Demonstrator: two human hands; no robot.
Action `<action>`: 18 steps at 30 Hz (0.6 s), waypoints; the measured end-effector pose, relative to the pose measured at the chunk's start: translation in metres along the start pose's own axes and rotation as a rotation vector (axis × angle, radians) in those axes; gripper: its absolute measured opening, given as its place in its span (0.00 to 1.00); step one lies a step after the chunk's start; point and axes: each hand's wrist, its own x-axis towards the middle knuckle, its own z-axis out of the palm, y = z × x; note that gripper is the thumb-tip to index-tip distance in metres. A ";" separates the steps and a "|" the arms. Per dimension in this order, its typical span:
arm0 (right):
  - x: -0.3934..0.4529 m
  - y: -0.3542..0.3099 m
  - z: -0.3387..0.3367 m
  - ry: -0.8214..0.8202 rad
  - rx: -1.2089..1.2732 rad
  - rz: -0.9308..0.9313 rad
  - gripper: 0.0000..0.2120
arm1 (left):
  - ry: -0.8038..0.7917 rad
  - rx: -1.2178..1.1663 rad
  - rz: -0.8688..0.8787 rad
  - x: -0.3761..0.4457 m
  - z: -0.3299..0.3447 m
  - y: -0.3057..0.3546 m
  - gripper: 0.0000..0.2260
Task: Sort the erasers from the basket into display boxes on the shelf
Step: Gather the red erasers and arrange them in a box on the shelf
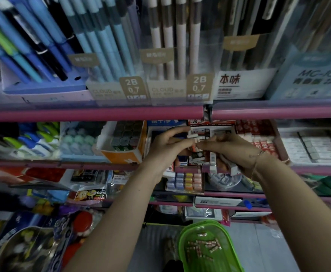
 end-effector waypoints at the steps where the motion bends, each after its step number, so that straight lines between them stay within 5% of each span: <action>1: -0.005 0.002 0.000 -0.032 0.009 0.023 0.16 | 0.021 -0.025 -0.003 0.000 0.003 0.000 0.11; 5: -0.008 0.011 -0.005 0.027 0.204 0.031 0.10 | 0.066 -0.004 0.032 0.002 0.015 -0.003 0.08; 8: -0.005 0.007 -0.013 0.140 0.226 0.010 0.07 | 0.064 0.221 0.153 0.010 0.016 -0.005 0.07; 13: 0.008 -0.006 -0.028 0.162 -0.354 0.178 0.12 | -0.045 0.994 0.370 0.026 -0.001 -0.008 0.08; 18: 0.025 -0.010 -0.024 0.052 -0.614 0.297 0.13 | -0.180 1.083 0.284 0.030 -0.003 -0.012 0.11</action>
